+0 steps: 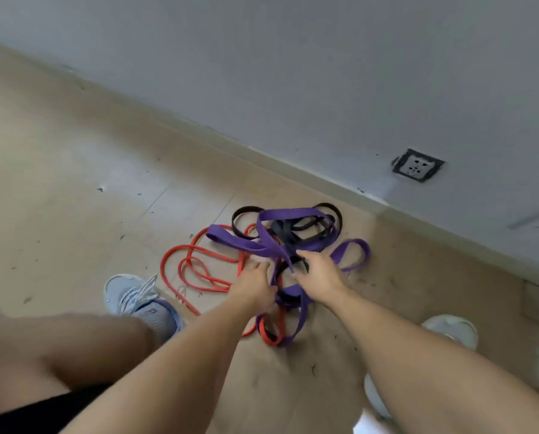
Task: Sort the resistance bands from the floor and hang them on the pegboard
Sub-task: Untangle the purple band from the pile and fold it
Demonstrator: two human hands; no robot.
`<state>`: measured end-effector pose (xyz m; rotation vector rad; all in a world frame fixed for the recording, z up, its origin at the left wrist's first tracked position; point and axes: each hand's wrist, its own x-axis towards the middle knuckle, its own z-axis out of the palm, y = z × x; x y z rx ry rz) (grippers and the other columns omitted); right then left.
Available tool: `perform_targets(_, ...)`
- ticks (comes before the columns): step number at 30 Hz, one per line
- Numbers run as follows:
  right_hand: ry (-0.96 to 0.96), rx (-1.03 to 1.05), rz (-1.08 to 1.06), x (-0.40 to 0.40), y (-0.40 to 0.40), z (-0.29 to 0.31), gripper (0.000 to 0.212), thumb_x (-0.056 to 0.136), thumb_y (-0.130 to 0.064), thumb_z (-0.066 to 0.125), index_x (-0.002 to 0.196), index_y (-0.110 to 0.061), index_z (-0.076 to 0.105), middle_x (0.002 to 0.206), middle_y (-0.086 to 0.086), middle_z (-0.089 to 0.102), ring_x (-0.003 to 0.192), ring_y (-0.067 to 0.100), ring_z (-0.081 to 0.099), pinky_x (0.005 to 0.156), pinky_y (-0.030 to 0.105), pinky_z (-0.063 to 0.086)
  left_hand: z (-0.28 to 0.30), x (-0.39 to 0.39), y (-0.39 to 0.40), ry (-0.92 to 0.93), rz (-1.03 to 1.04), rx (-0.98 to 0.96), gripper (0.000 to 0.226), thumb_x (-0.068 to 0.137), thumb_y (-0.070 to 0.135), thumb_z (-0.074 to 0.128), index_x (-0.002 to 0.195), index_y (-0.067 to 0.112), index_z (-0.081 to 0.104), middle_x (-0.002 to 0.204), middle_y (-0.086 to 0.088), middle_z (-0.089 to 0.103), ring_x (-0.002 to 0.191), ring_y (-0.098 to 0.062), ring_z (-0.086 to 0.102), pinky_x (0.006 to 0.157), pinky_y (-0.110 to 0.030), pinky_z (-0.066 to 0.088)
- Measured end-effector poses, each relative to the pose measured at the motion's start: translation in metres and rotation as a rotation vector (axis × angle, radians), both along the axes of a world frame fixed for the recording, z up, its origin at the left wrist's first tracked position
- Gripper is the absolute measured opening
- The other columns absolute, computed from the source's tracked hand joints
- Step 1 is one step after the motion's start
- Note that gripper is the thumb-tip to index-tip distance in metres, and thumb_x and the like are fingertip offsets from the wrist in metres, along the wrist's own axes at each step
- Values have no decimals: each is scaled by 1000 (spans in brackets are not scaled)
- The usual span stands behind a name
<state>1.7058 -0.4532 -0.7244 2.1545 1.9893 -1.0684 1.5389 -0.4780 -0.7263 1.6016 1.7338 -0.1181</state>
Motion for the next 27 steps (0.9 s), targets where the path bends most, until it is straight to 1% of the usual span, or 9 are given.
perform_targets(5, 18, -132, -180, -6, -22, -52, 62, 91, -30, 75, 148, -23, 53, 146, 2, 58, 137, 25, 50, 110, 34, 44, -38, 7, -16, -9, -6, -188, 50, 91, 26, 58, 140, 18, 51, 139, -13, 58, 126, -34, 57, 103, -39, 48)
perform_targets(9, -29, -125, -249, -17, -29, -70, 43, 98, -28, 66, 141, -25, 61, 135, 10, 60, 136, 28, 46, 108, 33, 43, -42, 15, -8, 6, 2, -204, 43, 92, 25, 58, 134, 15, 56, 135, -14, 61, 122, -33, 60, 95, -36, 47)
perform_targets(13, 15, -85, -314, -25, -28, -72, 32, 100, -32, 62, 131, -28, 69, 133, 12, 61, 129, 27, 52, 107, 34, 44, -48, 18, -2, -32, 118, -194, 60, 91, 25, 61, 147, 16, 40, 139, -13, 58, 125, -33, 58, 95, -37, 47)
perform_targets(16, 70, 6, -268, -26, -24, -57, 32, 102, -26, 58, 132, -25, 69, 131, 4, 68, 127, 26, 57, 103, 37, 48, -36, 16, 1, -27, 81, 3, 84, 94, 12, 58, 162, 18, 9, 168, -12, 16, 151, -30, 28, 112, -37, 41)
perform_targets(18, 112, 151, -184, -29, -24, -43, 33, 102, -20, 54, 132, -24, 69, 131, -1, 68, 125, 24, 59, 101, 39, 50, -27, 11, 8, 20, 16, 221, 93, 93, 5, 58, 163, 27, 0, 171, -5, -3, 154, -28, 20, 114, -39, 41)
perform_targets(20, 153, 280, -136, -33, -24, -29, 33, 103, -18, 53, 130, -24, 70, 128, -4, 66, 122, 20, 58, 97, 40, 52, -19, 7, 19, -2, -34, 275, 88, 93, 7, 58, 162, 33, 11, 171, -6, 5, 151, -29, 27, 114, -39, 42)
perform_targets(22, 204, 386, -130, -35, -23, -16, 32, 101, -13, 55, 126, -25, 72, 124, -7, 64, 119, 16, 56, 93, 39, 53, -5, 3, 26, -95, -5, 317, 63, 94, 14, 59, 151, 32, 39, 161, -5, 33, 142, -28, 42, 108, -39, 46)
perform_targets(24, 269, 466, -175, -34, -22, -2, 33, 98, -12, 56, 123, -27, 73, 122, -11, 62, 116, 13, 56, 90, 39, 55, 14, 3, 29, -190, 86, 415, 40, 92, 15, 61, 129, 28, 55, 132, -1, 58, 116, -24, 61, 93, -39, 53)
perform_targets(27, 353, 503, -262, -30, -22, 23, 36, 95, -19, 64, 129, -32, 65, 126, -14, 58, 112, 10, 60, 88, 42, 56, 46, 12, 26, -371, 223, 446, 44, 82, -2, 58, 115, 26, 64, 101, 2, 71, 92, -15, 68, 81, -36, 58)
